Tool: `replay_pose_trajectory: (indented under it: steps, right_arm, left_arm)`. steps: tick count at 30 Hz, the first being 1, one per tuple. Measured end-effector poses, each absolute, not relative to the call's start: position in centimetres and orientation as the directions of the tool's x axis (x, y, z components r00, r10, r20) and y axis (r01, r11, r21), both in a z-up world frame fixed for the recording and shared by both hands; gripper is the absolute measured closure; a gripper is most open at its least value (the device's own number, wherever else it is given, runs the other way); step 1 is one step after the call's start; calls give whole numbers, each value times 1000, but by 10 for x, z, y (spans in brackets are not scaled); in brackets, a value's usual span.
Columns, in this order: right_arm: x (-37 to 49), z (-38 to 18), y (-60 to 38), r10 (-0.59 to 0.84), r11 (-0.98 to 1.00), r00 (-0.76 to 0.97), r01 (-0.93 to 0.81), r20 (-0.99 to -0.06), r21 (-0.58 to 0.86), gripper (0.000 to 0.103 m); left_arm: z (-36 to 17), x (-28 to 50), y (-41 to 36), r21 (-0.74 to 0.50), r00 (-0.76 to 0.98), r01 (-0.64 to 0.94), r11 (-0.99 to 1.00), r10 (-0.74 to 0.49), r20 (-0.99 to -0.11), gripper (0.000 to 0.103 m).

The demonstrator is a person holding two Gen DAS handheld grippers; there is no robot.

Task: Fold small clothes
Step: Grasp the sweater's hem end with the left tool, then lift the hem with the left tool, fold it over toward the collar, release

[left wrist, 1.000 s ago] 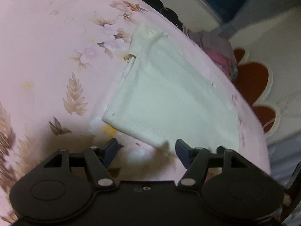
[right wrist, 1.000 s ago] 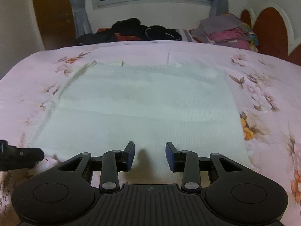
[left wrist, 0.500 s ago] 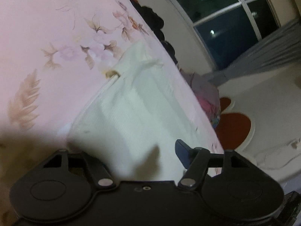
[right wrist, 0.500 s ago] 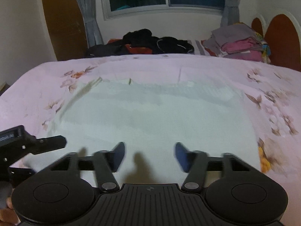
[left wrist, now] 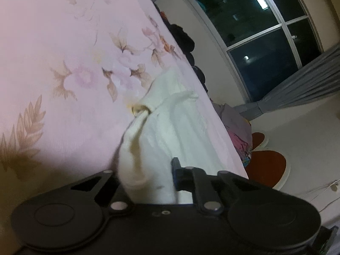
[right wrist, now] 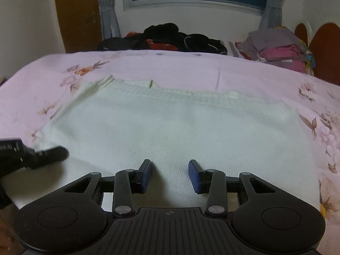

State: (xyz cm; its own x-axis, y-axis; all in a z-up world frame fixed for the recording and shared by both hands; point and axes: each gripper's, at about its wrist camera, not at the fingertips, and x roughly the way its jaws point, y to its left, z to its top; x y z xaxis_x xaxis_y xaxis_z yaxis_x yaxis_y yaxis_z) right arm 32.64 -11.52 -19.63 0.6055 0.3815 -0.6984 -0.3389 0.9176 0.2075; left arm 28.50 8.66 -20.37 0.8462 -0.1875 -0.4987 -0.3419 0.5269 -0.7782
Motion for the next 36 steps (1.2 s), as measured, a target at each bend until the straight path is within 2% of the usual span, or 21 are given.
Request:
replay_pose_trajectory:
  steps: [4, 10, 17, 22, 24, 25, 28, 29, 30, 32, 36]
  right_arm:
    - [321, -201, -105, 354, 921, 627, -365, -694, 140, 63]
    - [325, -198, -115, 396, 911, 609, -354, -688, 211, 63]
    - [316, -180, -177, 396, 916, 657, -229, -642, 330, 63]
    - [305, -175, -248, 318, 935, 692, -114, -648, 337, 63]
    - [301, -176, -274, 285, 940, 693, -67, -662, 334, 63]
    - [299, -178, -285, 281, 938, 690, -50, -667, 344, 63]
    - [292, -179, -311, 269, 932, 690, -9, -672, 363, 63]
    - [290, -178, -318, 273, 926, 692, -1, -669, 377, 63]
    - [288, -177, -322, 280, 920, 695, 1, -662, 391, 63]
    - [287, -173, -329, 299, 910, 702, -7, -646, 414, 63]
    - [286, -170, -329, 386, 871, 678, -44, -626, 490, 63]
  left_arm:
    - [-185, 283, 77, -733, 858, -309, 606, -154, -489, 96]
    - [-138, 290, 39, -562, 875, -180, 807, -130, -466, 96]
    - [-95, 310, -49, -342, 850, 144, 929, -293, -438, 96]
    - [-105, 314, -121, -263, 773, 304, 916, -398, -494, 96]
    - [-119, 316, -147, -226, 719, 354, 908, -419, -555, 95]
    - [-128, 315, -159, -212, 701, 360, 909, -413, -581, 93]
    - [-146, 308, -181, -202, 642, 384, 901, -418, -643, 78]
    - [-149, 302, -186, -186, 645, 389, 902, -412, -644, 68]
    - [-148, 296, -189, -180, 648, 401, 898, -417, -638, 54]
    - [-144, 288, -192, -207, 631, 418, 884, -447, -634, 35]
    - [-127, 271, -189, -259, 574, 492, 831, -533, -622, 33]
